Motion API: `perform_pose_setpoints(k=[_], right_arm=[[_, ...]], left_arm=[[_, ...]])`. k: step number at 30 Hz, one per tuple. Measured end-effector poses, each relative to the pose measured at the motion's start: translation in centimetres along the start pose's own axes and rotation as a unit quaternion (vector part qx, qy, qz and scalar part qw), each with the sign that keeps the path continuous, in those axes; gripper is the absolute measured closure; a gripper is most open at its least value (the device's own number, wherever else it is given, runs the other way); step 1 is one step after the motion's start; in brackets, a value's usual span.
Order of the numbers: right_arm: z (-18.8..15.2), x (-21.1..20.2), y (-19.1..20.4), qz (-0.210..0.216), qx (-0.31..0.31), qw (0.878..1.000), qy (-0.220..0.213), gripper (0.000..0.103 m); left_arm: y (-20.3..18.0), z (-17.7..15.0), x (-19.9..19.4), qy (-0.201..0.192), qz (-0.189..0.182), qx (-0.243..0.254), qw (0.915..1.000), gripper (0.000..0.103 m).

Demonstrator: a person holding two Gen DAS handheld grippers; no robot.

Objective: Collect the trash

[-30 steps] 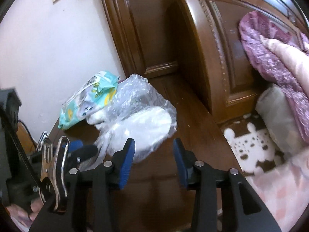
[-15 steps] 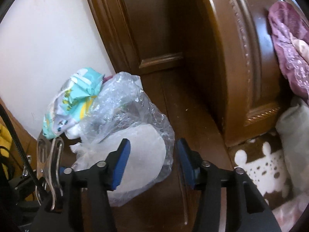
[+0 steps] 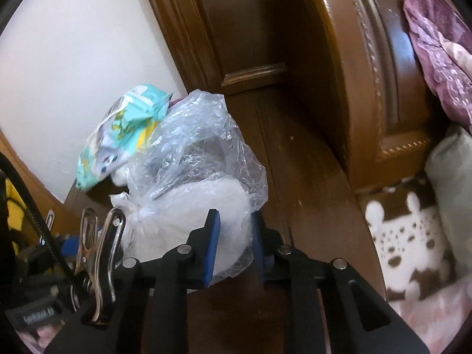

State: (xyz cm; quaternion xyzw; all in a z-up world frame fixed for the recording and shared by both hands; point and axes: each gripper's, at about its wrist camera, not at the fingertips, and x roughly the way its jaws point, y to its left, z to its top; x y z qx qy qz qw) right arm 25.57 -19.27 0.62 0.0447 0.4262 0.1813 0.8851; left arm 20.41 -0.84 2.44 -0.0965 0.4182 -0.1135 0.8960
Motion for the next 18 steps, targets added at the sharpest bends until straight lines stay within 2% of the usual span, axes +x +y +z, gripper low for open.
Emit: perform_pose_setpoints(k=[10, 18], right_arm=[[-4.2, -3.5, 1.0, -0.014, -0.011, 1.000, 0.003, 0.081], [-5.2, -4.3, 0.8, -0.008, 0.002, 1.000, 0.006, 0.081]], left_arm=[[-1.3, -0.7, 0.6, 0.012, -0.021, 0.022, 0.9995, 0.053], [-2.5, -1.2, 1.0, 0.010, -0.033, 0.042, 0.9985, 0.041]])
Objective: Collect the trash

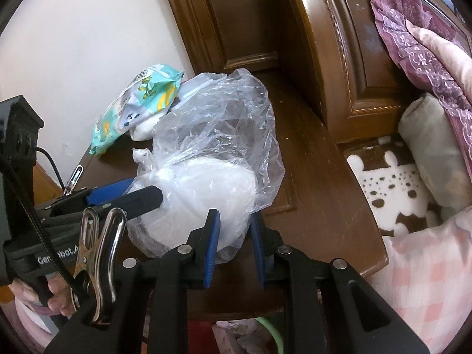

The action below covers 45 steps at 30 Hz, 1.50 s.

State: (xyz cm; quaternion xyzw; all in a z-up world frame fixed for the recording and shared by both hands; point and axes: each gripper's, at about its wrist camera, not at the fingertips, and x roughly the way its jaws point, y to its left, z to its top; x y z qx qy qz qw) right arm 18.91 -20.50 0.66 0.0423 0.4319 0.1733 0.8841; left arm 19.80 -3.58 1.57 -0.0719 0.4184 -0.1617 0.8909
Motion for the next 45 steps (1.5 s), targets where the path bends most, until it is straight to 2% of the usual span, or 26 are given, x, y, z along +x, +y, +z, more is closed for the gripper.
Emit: perform_pose_setpoints(k=[4, 8, 13, 17, 20, 24, 27, 29, 31, 36, 45], right_arm=[[0.1, -0.3, 0.1, 0.001, -0.002, 1.000, -0.009, 0.080], [0.5, -0.6, 0.2, -0.004, -0.003, 0.999, -0.040, 0.069], [1.3, 1.0, -0.6, -0.005, 0.015, 1.000, -0.027, 0.068], [1.1, 1.2, -0.9, 0.010, 0.022, 0.999, -0.034, 0.068], [0.8, 1.2, -1.1, 0.025, 0.028, 0.999, -0.035, 0.078], [0.2, 1.0, -1.0, 0.018, 0.028, 0.998, -0.046, 0.086], [-0.1, 0.6, -0.9, 0.011, 0.028, 0.998, -0.053, 0.092], [-0.3, 0.3, -1.1, 0.011, 0.031, 0.998, -0.055, 0.094], [-0.5, 0.1, -1.0, 0.014, 0.035, 0.998, -0.056, 0.095], [-1.3, -0.7, -0.5, 0.009, 0.036, 0.998, -0.058, 0.097], [-3.3, -3.3, 0.0, 0.020, 0.050, 0.996, -0.069, 0.097]], left_arm=[[-0.9, -0.1, 0.2, 0.004, -0.009, 0.018, 0.9998, 0.041], [-1.3, -0.3, 0.4, 0.000, -0.005, 0.028, 0.9996, 0.041], [-1.6, -0.4, 0.5, -0.005, -0.005, 0.034, 0.9994, 0.041], [-1.2, -0.4, 0.5, -0.010, -0.018, 0.025, 0.9995, 0.041], [-1.3, -0.3, 0.7, -0.016, -0.022, 0.025, 0.9993, 0.041], [-1.7, -0.6, 0.8, -0.023, -0.014, 0.037, 0.9989, 0.041], [-1.9, -0.8, 0.7, -0.028, 0.004, 0.044, 0.9986, 0.055], [-1.8, -0.8, 0.7, -0.026, -0.007, 0.046, 0.9986, 0.069], [-2.1, -1.0, 0.4, -0.026, -0.017, 0.048, 0.9984, 0.074], [-3.3, -1.9, -0.2, -0.034, -0.004, 0.079, 0.9963, 0.080], [-3.4, -3.2, -2.2, -0.026, -0.032, 0.074, 0.9964, 0.083]])
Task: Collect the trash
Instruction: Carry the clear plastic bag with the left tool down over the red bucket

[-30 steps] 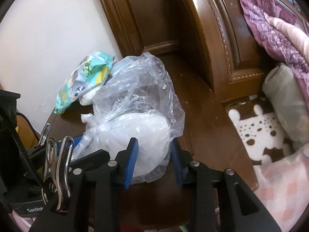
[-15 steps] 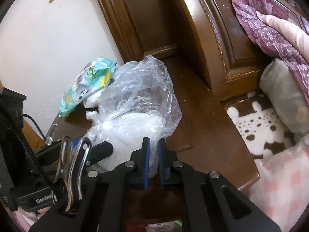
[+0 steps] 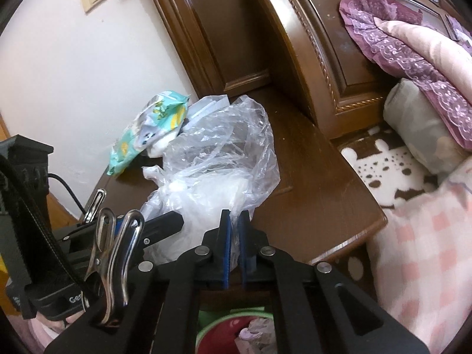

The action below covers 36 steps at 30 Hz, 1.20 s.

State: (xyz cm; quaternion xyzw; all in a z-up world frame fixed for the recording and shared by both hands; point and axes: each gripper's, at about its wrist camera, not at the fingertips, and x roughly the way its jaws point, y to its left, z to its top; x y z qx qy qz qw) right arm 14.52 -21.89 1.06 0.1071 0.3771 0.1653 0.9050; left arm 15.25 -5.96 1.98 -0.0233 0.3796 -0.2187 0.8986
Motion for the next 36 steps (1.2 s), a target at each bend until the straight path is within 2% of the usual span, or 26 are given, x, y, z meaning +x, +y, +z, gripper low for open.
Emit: perform_pose_setpoints(k=[21, 29, 36], right_arm=[[-6.2, -7.8, 3.6, 0.004, 0.012, 0.999, -0.040, 0.098], [-9.0, -10.6, 4.9, -0.004, 0.014, 0.999, -0.045, 0.098], [-12.1, -11.7, 5.4, -0.011, 0.019, 0.999, -0.041, 0.098]], left_arm=[[-3.0, -5.3, -6.9, 0.005, -0.020, 0.016, 0.9997, 0.084], [-4.1, -7.9, -9.1, 0.025, -0.029, 0.029, 0.9988, 0.084], [-5.1, -10.7, -9.0, 0.058, -0.032, 0.038, 0.9971, 0.084]])
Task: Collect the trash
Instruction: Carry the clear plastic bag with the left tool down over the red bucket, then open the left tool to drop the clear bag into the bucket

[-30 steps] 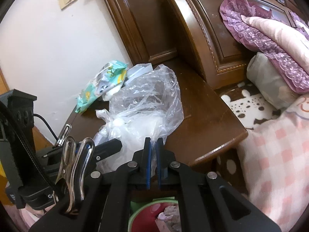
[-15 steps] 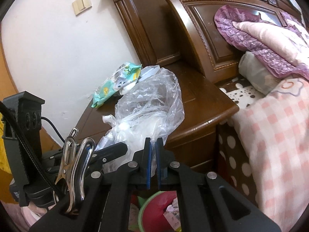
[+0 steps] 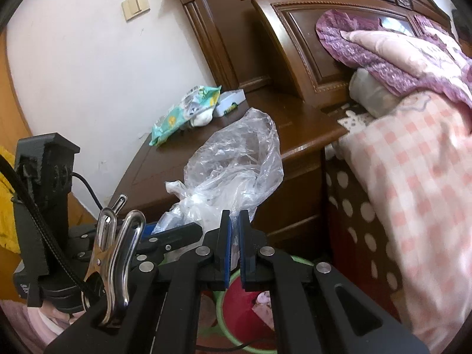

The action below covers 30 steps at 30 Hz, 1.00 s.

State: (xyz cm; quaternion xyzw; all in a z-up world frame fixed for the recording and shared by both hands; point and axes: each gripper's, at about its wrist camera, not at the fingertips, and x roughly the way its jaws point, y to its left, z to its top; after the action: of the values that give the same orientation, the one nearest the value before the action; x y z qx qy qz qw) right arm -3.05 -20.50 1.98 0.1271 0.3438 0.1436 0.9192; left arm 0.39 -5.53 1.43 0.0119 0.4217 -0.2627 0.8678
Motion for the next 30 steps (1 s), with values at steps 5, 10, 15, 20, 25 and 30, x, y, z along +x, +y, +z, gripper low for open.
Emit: perform_pose_setpoints(k=[5, 10, 15, 20, 25, 30], right_arm=[[-2.6, -0.1, -0.7, -0.005, 0.016, 1.000, 0.006, 0.098], [-5.0, 0.6, -1.5, -0.013, 0.031, 0.999, 0.020, 0.098], [-7.0, 1.5, -2.0, -0.033, 0.029, 0.998, 0.039, 0.098], [-8.7, 2.9, -2.6, -0.047, 0.038, 0.996, 0.064, 0.098], [-9.7, 4.0, -3.5, -0.055, 0.051, 0.994, 0.080, 0.098], [-10.7, 5.2, -4.7, -0.059, 0.075, 0.990, 0.099, 0.098]], left_arm=[[-0.6, -2.3, 1.3, 0.020, 0.001, 0.014, 0.9997, 0.084], [-0.9, -4.2, 3.3, 0.044, 0.000, 0.022, 0.9988, 0.084], [-1.1, -5.8, 5.7, 0.071, -0.001, 0.026, 0.9971, 0.085], [-1.1, -6.8, 7.5, 0.092, 0.001, 0.028, 0.9953, 0.085], [-0.6, -7.5, 8.8, 0.108, 0.004, 0.026, 0.9938, 0.085], [-0.3, -8.5, 10.4, 0.130, 0.004, 0.023, 0.9912, 0.085]])
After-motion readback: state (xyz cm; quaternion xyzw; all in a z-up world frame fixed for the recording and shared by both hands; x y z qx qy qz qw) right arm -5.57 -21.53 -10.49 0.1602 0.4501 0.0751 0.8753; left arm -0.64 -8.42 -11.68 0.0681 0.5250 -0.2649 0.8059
